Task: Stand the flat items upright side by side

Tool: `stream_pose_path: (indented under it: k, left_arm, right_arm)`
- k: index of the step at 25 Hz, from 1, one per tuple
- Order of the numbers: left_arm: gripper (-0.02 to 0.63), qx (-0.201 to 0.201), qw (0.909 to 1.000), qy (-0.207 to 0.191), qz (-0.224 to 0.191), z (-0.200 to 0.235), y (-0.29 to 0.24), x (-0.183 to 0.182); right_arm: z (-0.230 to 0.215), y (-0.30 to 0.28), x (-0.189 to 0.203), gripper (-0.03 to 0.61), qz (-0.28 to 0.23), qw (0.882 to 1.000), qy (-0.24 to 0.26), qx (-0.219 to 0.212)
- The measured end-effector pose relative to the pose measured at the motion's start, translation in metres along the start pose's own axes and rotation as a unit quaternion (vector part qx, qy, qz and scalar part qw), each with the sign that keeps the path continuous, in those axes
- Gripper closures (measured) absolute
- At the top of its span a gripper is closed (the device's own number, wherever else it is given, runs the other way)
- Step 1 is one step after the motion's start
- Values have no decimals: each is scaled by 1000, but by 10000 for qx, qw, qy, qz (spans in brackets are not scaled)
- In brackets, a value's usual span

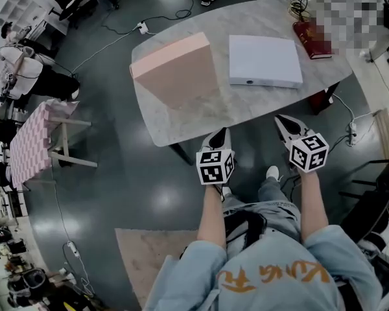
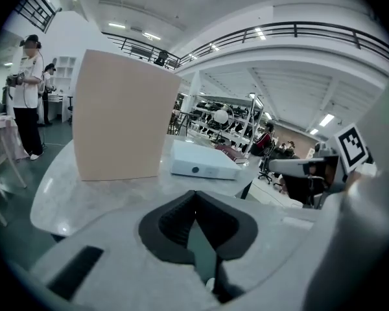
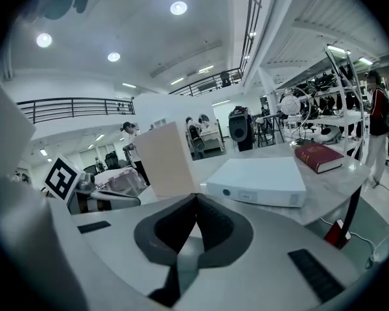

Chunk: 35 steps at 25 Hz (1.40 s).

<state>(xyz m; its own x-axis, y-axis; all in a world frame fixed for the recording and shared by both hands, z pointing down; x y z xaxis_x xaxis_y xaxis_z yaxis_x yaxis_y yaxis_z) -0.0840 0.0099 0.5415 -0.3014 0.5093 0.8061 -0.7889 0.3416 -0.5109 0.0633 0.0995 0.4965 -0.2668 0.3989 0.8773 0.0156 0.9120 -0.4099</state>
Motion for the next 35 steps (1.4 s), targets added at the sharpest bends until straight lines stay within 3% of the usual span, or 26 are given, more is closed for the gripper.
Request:
stream_pose_path:
  k: [7,16,18,22,28,35]
  left_arm:
    - [601,-109,9999,51,92,-75,-62,-17]
    - [601,-184,9986,441,-217,-139,-113,-37]
    - [601,-141,9977,582,-311,-147,-119,-44]
    - [601,-258,9978,433,-421,-152,-125,-61]
    - [601,-567,9923,939,-583,-129,-137,-70]
    - [601,-633,9896,1122,-636,-126,-173,-70]
  right_arm:
    - [-98,40,-17,578,-94,9997,-160,165]
    - [-183,75,-36,577,-198,9997,14,167]
    - [-190,79,-42,578,-251,9996,25,139]
    - [-195,78,-55,577,-309,9994,136,30]
    - [-179,55,-59,577,-69,9984,516,-240]
    - [-192,19,-65,577,250,9943,928,-462]
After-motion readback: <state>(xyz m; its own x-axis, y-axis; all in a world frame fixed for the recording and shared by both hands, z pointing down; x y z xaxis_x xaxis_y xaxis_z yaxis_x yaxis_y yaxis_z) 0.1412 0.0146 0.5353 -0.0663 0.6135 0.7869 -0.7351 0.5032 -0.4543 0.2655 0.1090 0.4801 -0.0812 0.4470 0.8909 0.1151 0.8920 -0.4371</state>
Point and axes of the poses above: the fingertips, and each gripper's own axes: y backward along the fingers, z to its left, x out of its underside, the point moved 1 cm from there along y, backward along the fingers, and after that the axes turned 1 degree about z, right-handed, at the moved point
